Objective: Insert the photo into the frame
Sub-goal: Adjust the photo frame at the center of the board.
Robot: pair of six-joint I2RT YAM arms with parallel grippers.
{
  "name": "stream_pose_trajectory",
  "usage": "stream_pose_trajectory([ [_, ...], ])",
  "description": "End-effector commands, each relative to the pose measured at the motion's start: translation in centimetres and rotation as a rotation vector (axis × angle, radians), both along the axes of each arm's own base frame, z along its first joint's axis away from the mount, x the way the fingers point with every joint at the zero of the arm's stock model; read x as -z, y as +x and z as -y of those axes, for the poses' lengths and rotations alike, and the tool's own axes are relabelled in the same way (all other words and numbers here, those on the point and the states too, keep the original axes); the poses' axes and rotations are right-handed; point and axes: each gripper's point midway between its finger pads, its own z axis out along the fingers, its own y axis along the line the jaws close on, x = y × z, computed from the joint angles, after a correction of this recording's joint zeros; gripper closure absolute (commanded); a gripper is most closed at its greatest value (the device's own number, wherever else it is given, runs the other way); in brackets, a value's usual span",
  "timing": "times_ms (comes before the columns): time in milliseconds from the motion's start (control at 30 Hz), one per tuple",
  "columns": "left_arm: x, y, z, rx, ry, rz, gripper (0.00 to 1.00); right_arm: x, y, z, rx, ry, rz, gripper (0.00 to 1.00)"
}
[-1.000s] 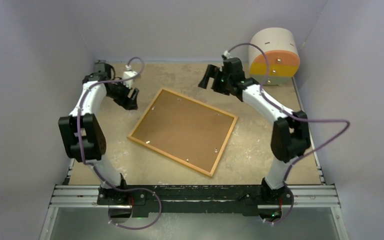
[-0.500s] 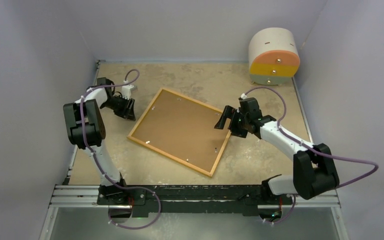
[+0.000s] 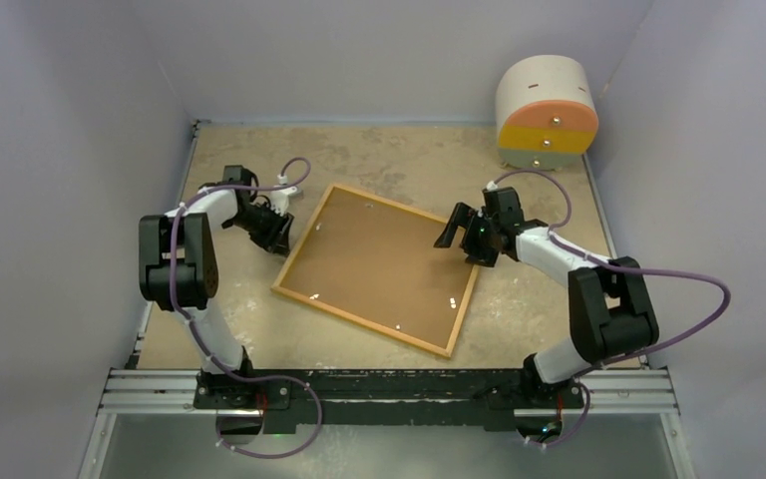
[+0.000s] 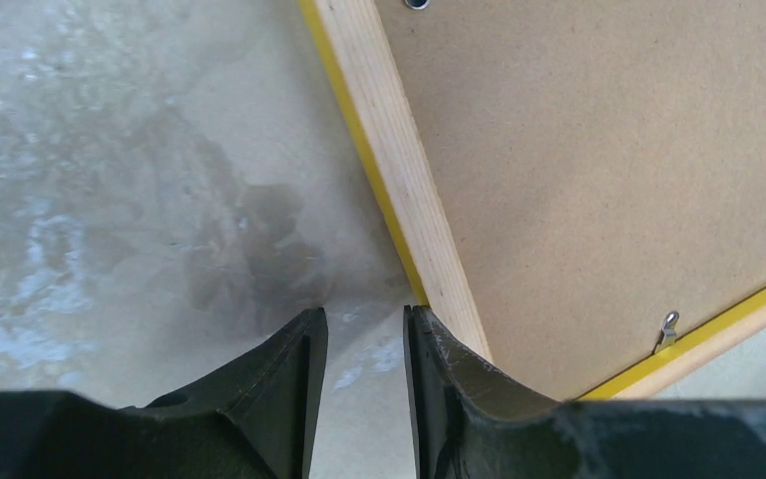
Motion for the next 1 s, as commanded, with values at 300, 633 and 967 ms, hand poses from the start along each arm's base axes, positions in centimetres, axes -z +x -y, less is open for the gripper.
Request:
stream_pose_trajectory([
  [300, -0.5, -0.6, -0.4, -0.026, -0.014, -0.028, 0.65, -2.3, -1.2, 5.9, 0.146, -0.121, 0.035, 0.01],
  [633, 0.2, -3.1, 3.4, 0.089, -0.107, -0.111, 0.56, 0.7, -0.8, 3.1, 0.134, 0.047, 0.003, 0.01],
  [967, -0.3, -7.6, 6.7, 0.23, -0.205, -0.183, 0.55, -1.3, 5.3, 2.5, 0.168, 0.043, 0.049, 0.01],
])
